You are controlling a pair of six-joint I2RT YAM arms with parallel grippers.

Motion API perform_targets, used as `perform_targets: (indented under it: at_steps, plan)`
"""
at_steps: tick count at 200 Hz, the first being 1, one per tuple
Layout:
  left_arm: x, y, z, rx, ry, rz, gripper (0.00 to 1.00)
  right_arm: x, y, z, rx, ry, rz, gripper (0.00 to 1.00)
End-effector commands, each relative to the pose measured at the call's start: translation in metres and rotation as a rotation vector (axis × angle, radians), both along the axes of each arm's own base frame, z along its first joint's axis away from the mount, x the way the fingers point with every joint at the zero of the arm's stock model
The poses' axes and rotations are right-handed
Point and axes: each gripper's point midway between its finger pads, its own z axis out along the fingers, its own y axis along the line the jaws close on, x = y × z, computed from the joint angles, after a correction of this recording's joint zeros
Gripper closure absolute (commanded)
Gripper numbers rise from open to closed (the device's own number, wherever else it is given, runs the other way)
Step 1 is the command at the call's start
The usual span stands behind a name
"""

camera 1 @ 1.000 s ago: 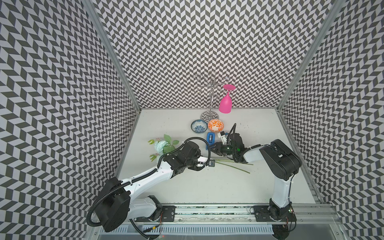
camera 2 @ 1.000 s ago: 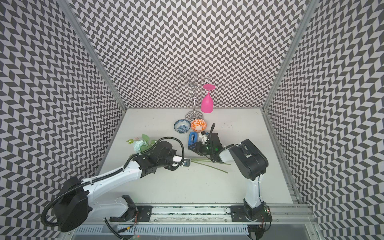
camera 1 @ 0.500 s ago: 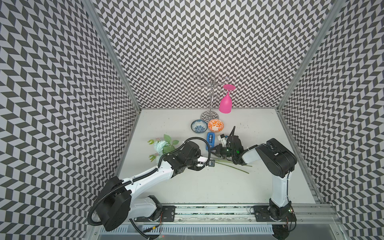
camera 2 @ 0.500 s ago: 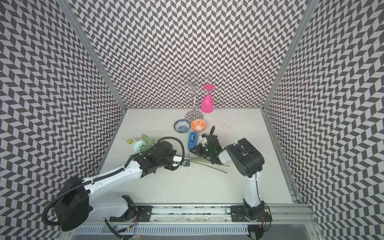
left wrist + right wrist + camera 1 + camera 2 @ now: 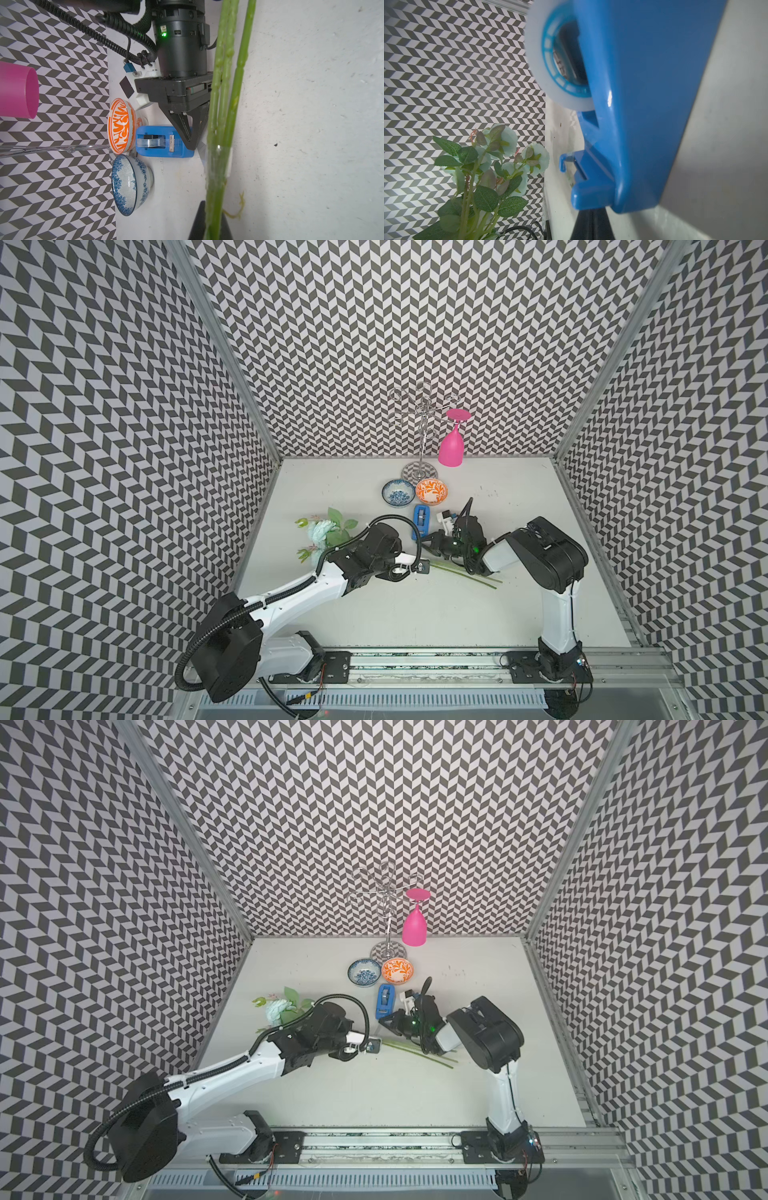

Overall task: Wrap bouquets with tape
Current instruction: Tear off the tape using the Tape Cutter.

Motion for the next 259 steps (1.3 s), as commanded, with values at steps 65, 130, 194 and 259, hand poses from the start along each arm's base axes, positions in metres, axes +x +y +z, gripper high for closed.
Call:
perform_targets:
  at_steps: [65, 130, 194, 259]
  plan:
    - [0.015, -0.003, 0.02, -0.045, -0.08, 0.031, 1.0, -0.053, -0.01, -0.065, -0.072, 0.229, 0.016, 1.0]
    - [0.029, 0.005, 0.037, -0.067, -0.152, 0.084, 1.0, -0.024, -0.022, -0.004, -0.102, 0.03, 0.054, 0.59]
    - [0.05, 0.013, 0.069, -0.113, -0.128, 0.177, 1.0, 0.016, -0.077, 0.072, -0.21, -0.208, 0.015, 0.4]
    - [0.055, 0.013, 0.081, -0.141, -0.058, 0.194, 1.0, 0.053, -0.173, 0.133, -0.296, -0.359, -0.186, 0.33]
